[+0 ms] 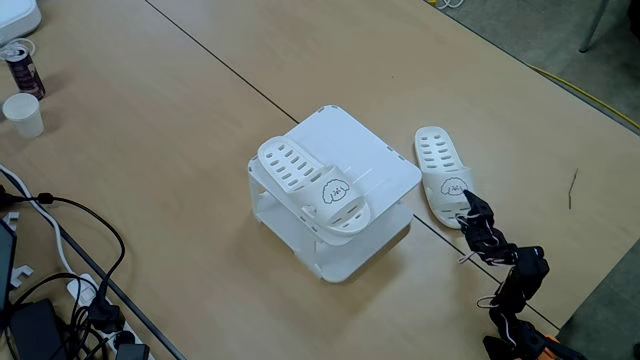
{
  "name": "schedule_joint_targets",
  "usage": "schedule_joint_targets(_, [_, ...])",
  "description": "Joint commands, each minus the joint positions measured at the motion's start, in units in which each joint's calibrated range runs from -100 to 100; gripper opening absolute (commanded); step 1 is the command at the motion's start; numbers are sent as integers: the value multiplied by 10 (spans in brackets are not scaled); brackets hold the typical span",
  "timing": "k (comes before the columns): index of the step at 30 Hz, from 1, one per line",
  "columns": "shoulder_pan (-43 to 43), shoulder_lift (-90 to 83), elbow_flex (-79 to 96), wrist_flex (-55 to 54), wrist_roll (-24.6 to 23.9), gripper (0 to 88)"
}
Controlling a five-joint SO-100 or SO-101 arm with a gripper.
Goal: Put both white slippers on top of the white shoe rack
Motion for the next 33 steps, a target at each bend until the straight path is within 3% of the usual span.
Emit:
schedule_joint_targets(1, [2,29,-62,-13,4,318])
schedule_joint_targets(28, [7,252,-311,-52,4,315])
schedule_joint_targets(33, [8,245,-291,-52,4,195])
